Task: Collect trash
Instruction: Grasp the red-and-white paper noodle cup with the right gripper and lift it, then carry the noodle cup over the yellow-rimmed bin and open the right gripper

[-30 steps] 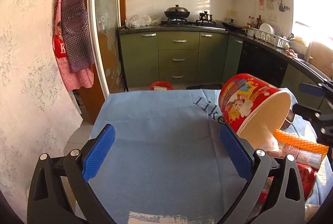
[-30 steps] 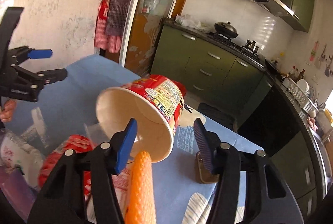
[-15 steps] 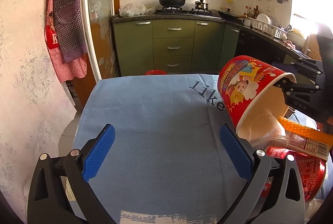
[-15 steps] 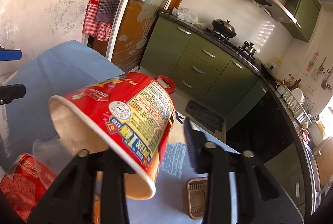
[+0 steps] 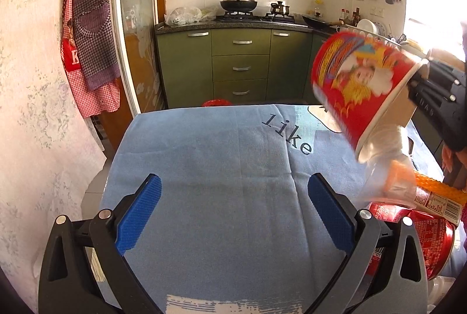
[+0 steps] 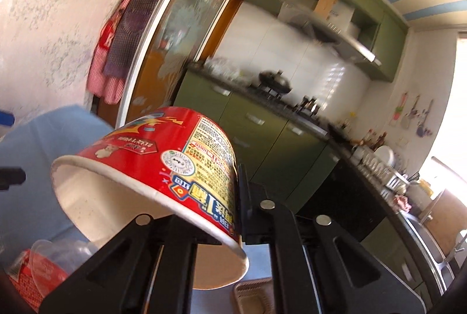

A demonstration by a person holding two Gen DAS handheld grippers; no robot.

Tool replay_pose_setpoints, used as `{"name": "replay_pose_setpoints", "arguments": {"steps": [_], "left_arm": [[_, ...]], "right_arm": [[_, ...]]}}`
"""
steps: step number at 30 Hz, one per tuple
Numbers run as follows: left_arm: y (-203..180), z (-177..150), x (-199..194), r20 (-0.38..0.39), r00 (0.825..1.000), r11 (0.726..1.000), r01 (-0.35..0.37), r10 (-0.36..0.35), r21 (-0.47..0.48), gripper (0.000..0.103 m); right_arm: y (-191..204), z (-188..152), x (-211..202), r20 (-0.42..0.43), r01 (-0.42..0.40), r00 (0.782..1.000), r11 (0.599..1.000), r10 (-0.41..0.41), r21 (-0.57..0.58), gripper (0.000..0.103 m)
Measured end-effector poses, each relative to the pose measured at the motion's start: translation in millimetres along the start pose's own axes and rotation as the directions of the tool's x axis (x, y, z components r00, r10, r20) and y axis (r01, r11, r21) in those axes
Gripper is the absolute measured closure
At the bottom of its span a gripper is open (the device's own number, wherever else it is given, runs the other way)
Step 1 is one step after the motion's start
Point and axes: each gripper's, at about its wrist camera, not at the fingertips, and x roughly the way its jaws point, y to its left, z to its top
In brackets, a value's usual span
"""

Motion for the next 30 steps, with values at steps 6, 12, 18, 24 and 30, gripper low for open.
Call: {"name": "replay_pose_setpoints", "arguments": {"steps": [6, 12, 18, 24, 30], "left_arm": [[-1.1, -2.3, -2.8, 0.001, 1.000, 1.000, 0.002, -0.002, -0.003, 0.004], [-3.0, -2.3, -4.2, 0.003, 1.000, 1.000, 0.006, -0.006, 0.005, 0.004], [-7.1, -3.0, -8.8, 0.018, 1.000, 1.000, 0.010, -0.011, 0.018, 0.004], [-11.8, -4.4, -15.0, 0.047, 0.999, 0.999, 0.003, -0.005, 0.035, 0.004], [-11.9, -3.5, -21.4, 0.073, 0.997, 1.000, 0.004, -0.006, 0.031, 0.004]], "right_arm": [[-28.3, 25.3, -19.3, 0.100, 0.081, 0.991, 0.993, -0.090, 0.087, 0.097], [-74.6, 38.3, -26.5, 0.014, 0.014, 1.000, 0.968, -0.018, 0.251, 0.097], [-145.6, 1.7, -41.2, -0.176, -0.063, 0.968, 0.848, 0.181, 0.526, 0.097], [-224.8, -78.9, -95.2, -0.337, 0.062, 0.908, 0.715, 0.250, 0.697, 0.096], [-290.5, -180.6, -156.6, -0.532, 0.282, 0.798, 0.605, 0.282, 0.745, 0.095]]}}
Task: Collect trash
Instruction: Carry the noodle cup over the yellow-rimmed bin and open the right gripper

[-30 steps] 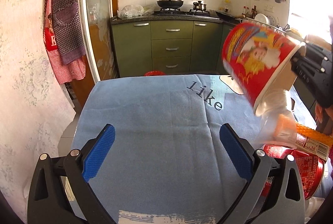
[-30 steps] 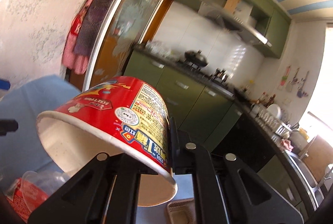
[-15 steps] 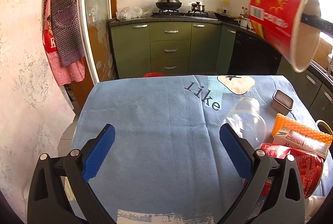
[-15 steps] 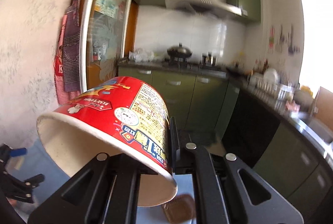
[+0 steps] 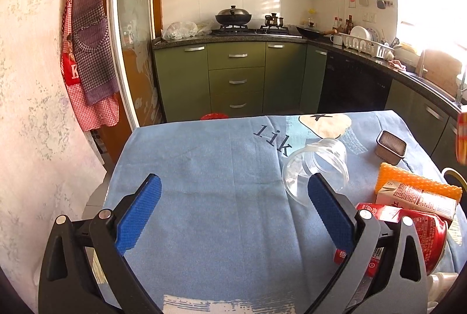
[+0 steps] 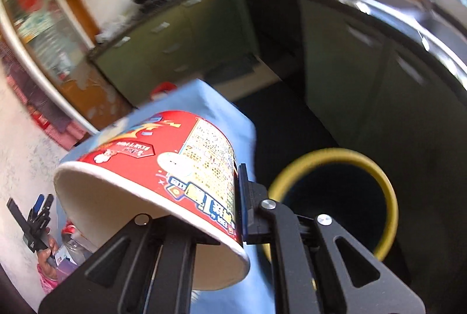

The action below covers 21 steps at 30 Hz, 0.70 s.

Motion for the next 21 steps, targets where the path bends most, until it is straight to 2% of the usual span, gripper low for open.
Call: {"name": "replay_pose_setpoints", "arguments": {"steps": [3, 5, 8, 12, 15, 16, 19, 21], "left_arm": [[-1.4, 1.4, -2.4, 0.013, 1.000, 1.000, -0.003, 0.003, 0.005, 0.004], [-2.7, 1.4, -3.3, 0.018, 1.000, 1.000, -0.003, 0.003, 0.008, 0.004], [-4.3, 0.5, -4.0, 0.023, 1.000, 1.000, -0.005, 0.005, 0.012, 0.004], [-4.6, -0.3, -4.2, 0.025, 1.000, 1.000, -0.002, 0.002, 0.011, 0.004], [-4.2, -0.9, -2.5, 0.019, 1.000, 1.000, 0.001, -0.002, 0.010, 0.004], [-3.9, -1.2, -2.1, 0.018, 1.000, 1.000, 0.003, -0.003, 0.010, 0.004], [-4.5, -1.0, -2.6, 0.021, 1.000, 1.000, 0.005, -0.005, 0.011, 0.004], [-4.9, -0.7, -3.7, 0.025, 1.000, 1.000, 0.006, -0.006, 0.013, 0.004]], "right_arm": [[-57.8, -14.5, 12.1, -0.125, 0.057, 0.991, 0.994, -0.045, 0.093, 0.093], [-88.0, -22.4, 25.2, -0.201, 0.114, 0.976, 0.986, -0.088, 0.122, 0.091], [-116.4, -31.4, 41.8, -0.260, 0.179, 0.956, 0.972, -0.134, 0.155, 0.091], [-140.4, -32.6, 58.4, -0.288, 0.208, 0.946, 0.958, -0.145, 0.199, 0.090], [-154.0, -29.0, 68.6, -0.300, 0.230, 0.941, 0.946, -0.157, 0.227, 0.079], [-159.2, -26.9, 70.6, -0.304, 0.237, 0.939, 0.944, -0.161, 0.230, 0.070], [-166.6, -20.3, 70.6, -0.289, 0.268, 0.937, 0.935, -0.196, 0.233, 0.069], [-162.9, -15.5, 68.7, -0.277, 0.255, 0.943, 0.937, -0.186, 0.238, 0.069]]}}
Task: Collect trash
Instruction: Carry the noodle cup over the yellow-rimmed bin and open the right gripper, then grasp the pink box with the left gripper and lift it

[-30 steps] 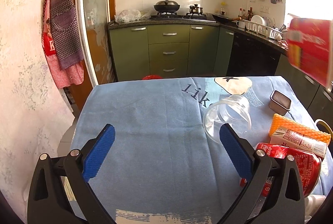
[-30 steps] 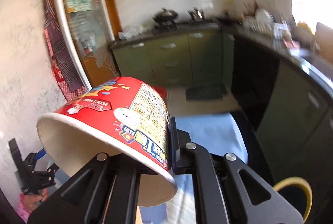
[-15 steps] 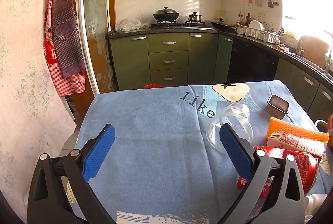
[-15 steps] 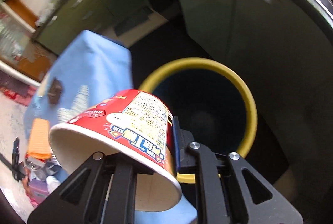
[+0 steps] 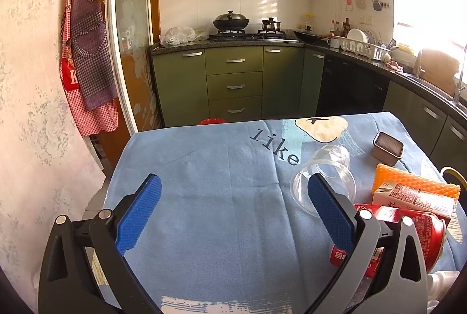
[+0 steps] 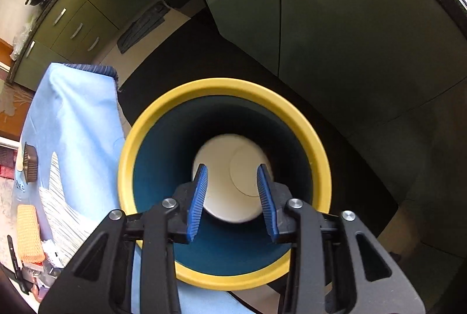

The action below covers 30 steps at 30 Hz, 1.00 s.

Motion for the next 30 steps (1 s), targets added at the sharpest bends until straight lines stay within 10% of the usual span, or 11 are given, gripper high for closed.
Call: {"name": "replay_pose_setpoints", "arguments": {"steps": [11, 21, 25, 30], "left_arm": [[-4.5, 6.6, -14.4, 0.015, 1.000, 0.999, 0.022, -0.023, 0.026, 0.004], [-18.1, 2.5, -63.4, -0.122, 0.972, 0.952, 0.223, -0.201, 0.212, 0.004], [-24.7, -5.0, -89.4, -0.242, 0.914, 0.893, 0.382, -0.327, 0.237, 0.004], [-40.8, -17.9, -136.0, -0.317, 0.785, 0.774, 0.603, -0.532, 0.195, 0.004]], "right_arm": [[32.6, -48.9, -27.2, 0.016, -0.109, 0.994, 0.987, 0.112, -0.121, 0.064], [67.1, -80.4, -27.8, -0.009, -0.182, 0.983, 0.961, 0.184, -0.210, 0.062], [71.0, -91.7, -28.3, -0.014, -0.197, 0.980, 0.954, 0.199, -0.225, 0.060], [74.3, -93.9, -20.4, -0.028, -0.218, 0.976, 0.947, 0.217, -0.236, 0.060]]}}
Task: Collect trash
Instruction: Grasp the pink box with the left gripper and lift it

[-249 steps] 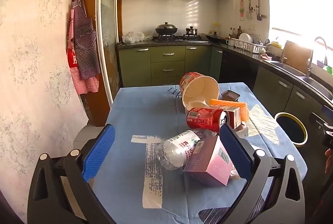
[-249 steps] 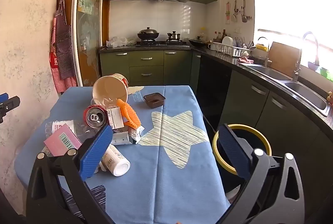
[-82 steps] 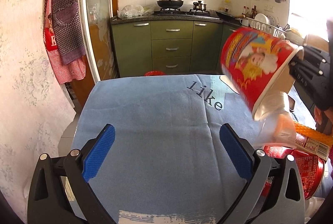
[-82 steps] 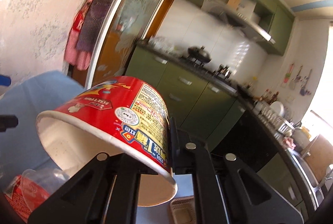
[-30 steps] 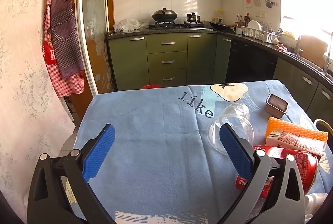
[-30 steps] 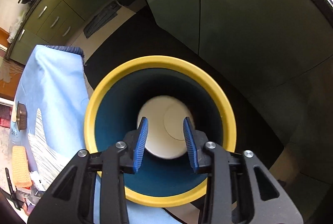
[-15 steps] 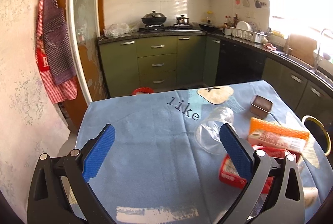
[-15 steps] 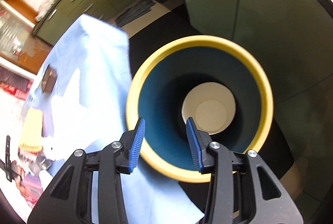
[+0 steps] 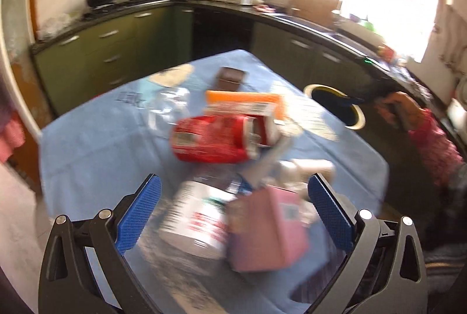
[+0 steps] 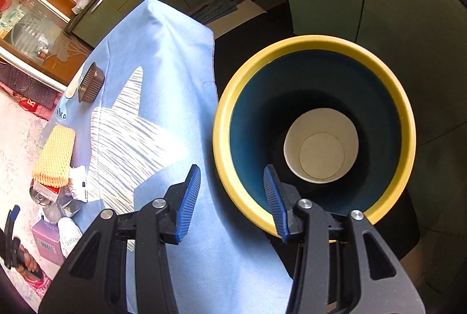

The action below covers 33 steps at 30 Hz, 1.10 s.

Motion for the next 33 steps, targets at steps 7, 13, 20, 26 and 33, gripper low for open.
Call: {"name": "replay_pose_setpoints", "arguments": {"steps": [7, 13, 20, 26, 33], "left_arm": [[-37.3, -24.6, -5.8, -0.064, 0.992, 0.993, 0.112, -0.109, 0.047, 0.004], [-38.1, -38.2, 14.0, -0.155, 0.976, 0.984, 0.136, -0.153, -0.117, 0.004], [-24.1, -52.7, 28.5, -0.226, 0.965, 0.964, 0.076, -0.136, -0.255, 0.004], [-4.6, -64.2, 36.7, -0.223, 0.967, 0.928, 0.036, -0.127, -0.372, 0.004], [4.6, -72.1, 50.3, -0.164, 0.966, 0.874, 0.101, -0.202, -0.476, 0.004]], "right_arm": [[1.7, -4.1, -0.9, 0.002, -0.017, 1.000, 0.999, 0.017, -0.027, 0.059], [5.9, -5.6, 2.9, 0.003, -0.047, 0.999, 0.998, 0.047, -0.047, 0.056], [8.5, -6.6, 6.9, 0.000, -0.069, 0.998, 0.996, 0.069, -0.062, 0.056], [5.6, -8.6, 12.4, -0.010, -0.082, 0.997, 0.995, 0.081, -0.057, 0.056], [6.4, -9.7, 15.5, -0.012, -0.085, 0.996, 0.994, 0.084, -0.062, 0.056]]}}
